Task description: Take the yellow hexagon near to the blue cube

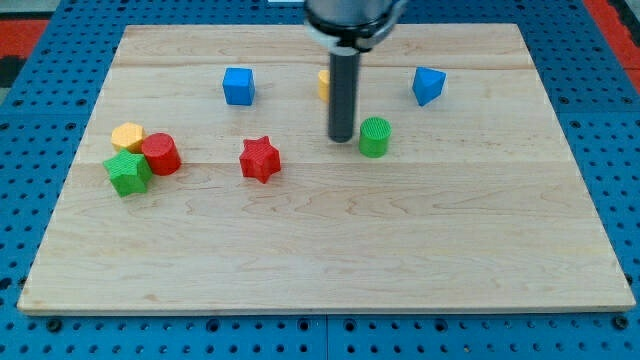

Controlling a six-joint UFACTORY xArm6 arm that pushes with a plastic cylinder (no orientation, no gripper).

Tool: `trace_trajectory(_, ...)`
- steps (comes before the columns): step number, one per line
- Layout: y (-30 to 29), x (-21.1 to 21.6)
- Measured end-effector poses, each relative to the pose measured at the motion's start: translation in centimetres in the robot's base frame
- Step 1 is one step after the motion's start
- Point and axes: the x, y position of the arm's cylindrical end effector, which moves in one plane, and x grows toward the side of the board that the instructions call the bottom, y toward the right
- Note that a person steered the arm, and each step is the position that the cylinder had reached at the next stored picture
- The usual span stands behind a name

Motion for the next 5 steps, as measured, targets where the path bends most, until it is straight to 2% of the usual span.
trace_trajectory(1,-9.0,-0.2)
trace_trajectory(2,-12.0,-4.1)
trace_trajectory(3,-17.9,-4.2)
trace_trajectory(4,-25.7,-2.4)
trace_trajectory(5,-27.5,2.3)
